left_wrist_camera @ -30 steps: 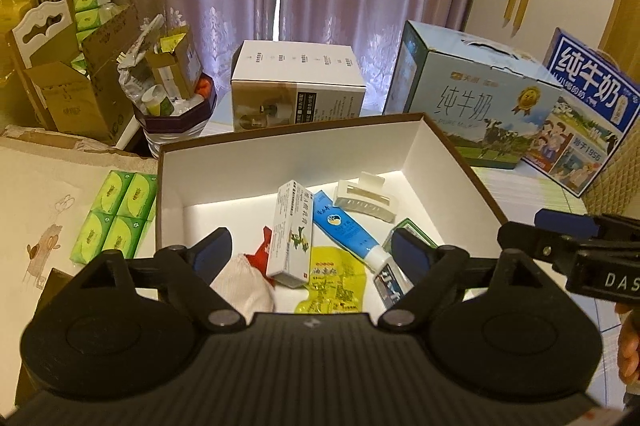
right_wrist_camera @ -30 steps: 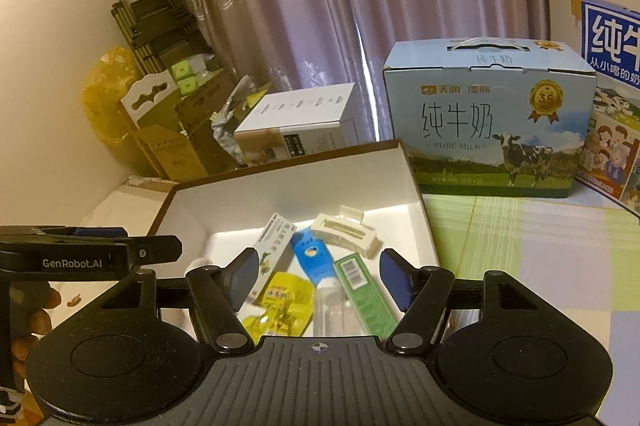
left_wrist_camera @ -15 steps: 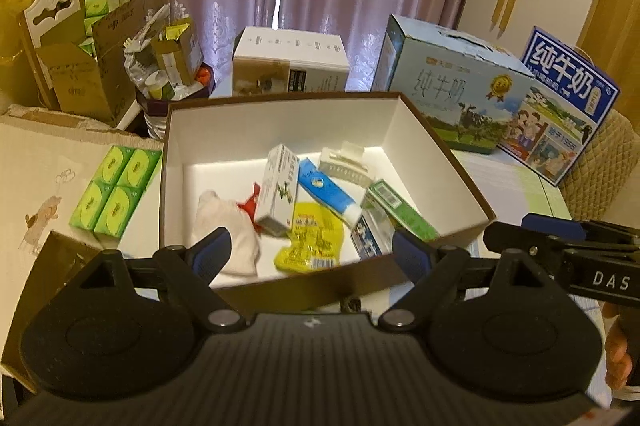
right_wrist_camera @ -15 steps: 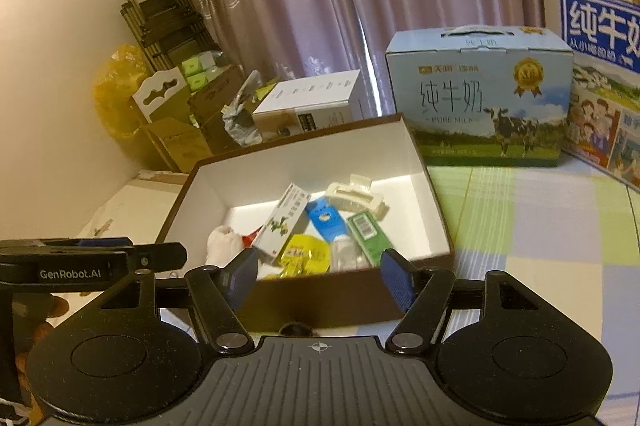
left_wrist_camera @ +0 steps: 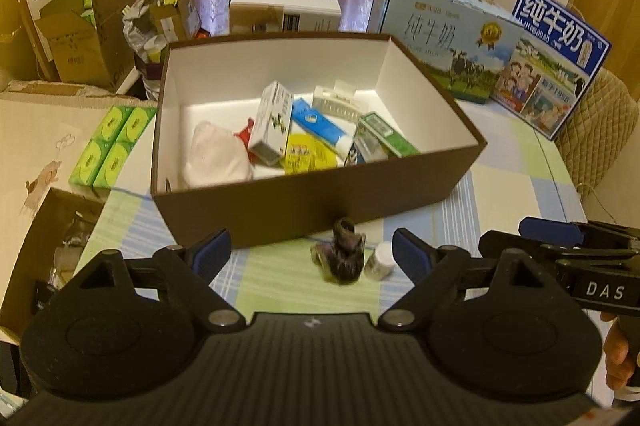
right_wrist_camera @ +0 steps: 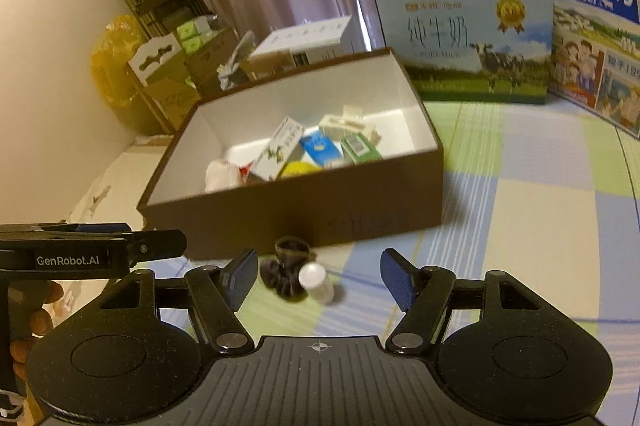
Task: Organize objects
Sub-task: 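Withdraw both tools from the box toward the scrunchie and white bottle, then close the right tool on the small white bottle while the left tool approaches the scrunchie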
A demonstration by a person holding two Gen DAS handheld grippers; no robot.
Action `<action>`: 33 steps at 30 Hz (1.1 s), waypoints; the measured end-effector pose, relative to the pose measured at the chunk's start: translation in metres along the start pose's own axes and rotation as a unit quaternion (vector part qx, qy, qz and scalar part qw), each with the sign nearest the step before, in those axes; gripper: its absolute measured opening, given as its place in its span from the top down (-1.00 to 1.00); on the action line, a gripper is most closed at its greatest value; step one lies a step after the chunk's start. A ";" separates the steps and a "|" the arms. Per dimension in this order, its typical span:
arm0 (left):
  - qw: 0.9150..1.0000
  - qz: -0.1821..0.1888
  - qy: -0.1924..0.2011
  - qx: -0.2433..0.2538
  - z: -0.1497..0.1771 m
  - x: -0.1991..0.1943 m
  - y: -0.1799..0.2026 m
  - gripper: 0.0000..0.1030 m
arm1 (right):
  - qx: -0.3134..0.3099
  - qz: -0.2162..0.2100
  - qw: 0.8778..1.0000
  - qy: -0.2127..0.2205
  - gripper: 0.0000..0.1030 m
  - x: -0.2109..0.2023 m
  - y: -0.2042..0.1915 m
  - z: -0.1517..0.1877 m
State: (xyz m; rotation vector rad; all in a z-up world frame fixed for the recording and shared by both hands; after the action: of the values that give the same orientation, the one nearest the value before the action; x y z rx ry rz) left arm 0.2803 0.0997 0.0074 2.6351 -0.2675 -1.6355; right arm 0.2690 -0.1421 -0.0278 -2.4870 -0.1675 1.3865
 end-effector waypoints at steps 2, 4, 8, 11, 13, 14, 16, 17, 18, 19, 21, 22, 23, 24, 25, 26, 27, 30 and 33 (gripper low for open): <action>1.000 -0.004 -0.004 0.001 0.005 0.002 0.001 -0.66 | 0.002 0.002 1.000 -0.005 -0.27 0.001 0.001 0.005; 1.000 -0.006 -0.008 0.002 0.011 0.004 0.002 -0.66 | 0.002 0.004 1.000 -0.008 -0.27 0.002 0.001 0.010; 1.000 -0.010 -0.020 -0.002 0.020 0.010 0.003 -0.66 | 0.004 0.011 1.000 -0.019 -0.26 0.006 0.002 0.019; 1.000 -0.019 -0.024 -0.002 0.026 0.015 0.004 -0.66 | 0.003 0.016 0.999 -0.028 -0.26 0.010 0.002 0.025; 0.999 -0.019 -0.030 -0.002 0.029 0.018 0.004 -0.66 | 0.003 0.018 0.999 -0.032 -0.26 0.012 0.002 0.029; 0.999 -0.018 -0.032 -0.002 0.030 0.019 0.005 -0.66 | 0.002 0.019 0.999 -0.033 -0.26 0.013 0.002 0.030; 0.999 -0.019 -0.036 -0.002 0.033 0.022 0.006 -0.66 | -0.001 0.021 0.999 -0.035 -0.26 0.014 0.002 0.033; 0.999 -0.019 -0.038 -0.001 0.034 0.023 0.006 -0.66 | -0.003 0.023 0.999 -0.035 -0.26 0.015 0.001 0.034; 0.999 -0.019 -0.041 0.001 0.035 0.024 0.006 -0.66 | -0.004 0.023 0.999 -0.035 -0.26 0.016 0.001 0.035; 0.999 -0.019 -0.043 0.001 0.036 0.025 0.007 -0.66 | -0.006 0.024 0.999 -0.036 -0.26 0.017 0.000 0.036; 0.999 -0.019 -0.047 0.002 0.038 0.028 0.006 -0.66 | -0.009 0.025 0.999 -0.036 -0.26 0.018 -0.001 0.037; 0.999 -0.018 -0.049 0.002 0.038 0.029 0.007 -0.66 | -0.010 0.026 0.999 -0.036 -0.26 0.019 -0.001 0.038; 0.998 -0.019 -0.052 0.001 0.039 0.031 0.006 -0.66 | -0.012 0.028 0.999 -0.037 -0.26 0.020 -0.002 0.039; 0.998 -0.019 -0.055 0.001 0.040 0.032 0.006 -0.67 | -0.015 0.030 0.999 -0.038 -0.26 0.021 -0.002 0.039; 0.998 -0.019 -0.057 0.000 0.040 0.034 0.006 -0.67 | -0.017 0.032 0.999 -0.038 -0.26 0.022 -0.003 0.039; 0.998 -0.019 -0.059 0.000 0.040 0.036 0.005 -0.67 | -0.019 0.032 0.999 -0.039 -0.26 0.023 -0.003 0.040; 0.998 -0.020 -0.061 -0.002 0.041 0.037 0.005 -0.67 | -0.020 0.033 0.998 -0.039 -0.26 0.024 -0.003 0.040; 0.998 -0.022 -0.067 -0.005 0.042 0.042 0.003 -0.67 | -0.028 0.036 0.998 -0.040 -0.26 0.028 -0.004 0.041; 0.997 -0.024 -0.072 -0.008 0.043 0.047 0.000 -0.66 | -0.038 0.039 0.998 -0.041 -0.23 0.032 -0.006 0.042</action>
State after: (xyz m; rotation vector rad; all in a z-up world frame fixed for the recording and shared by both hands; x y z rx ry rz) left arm 0.2623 0.0949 -0.0539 2.5348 -0.1945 -1.8373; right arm 0.2511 -0.1202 -0.0727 -2.5246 -0.1426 1.5414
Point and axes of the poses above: each gripper's, at about its wrist camera, not at the fingertips, and x roughly the way its jaws point, y to its right, z to its underside, the point moved 2 cm from there along x, roughly the way its jaws point, and after that the axes turned 13 degrees about -y, right-handed, at the moved point
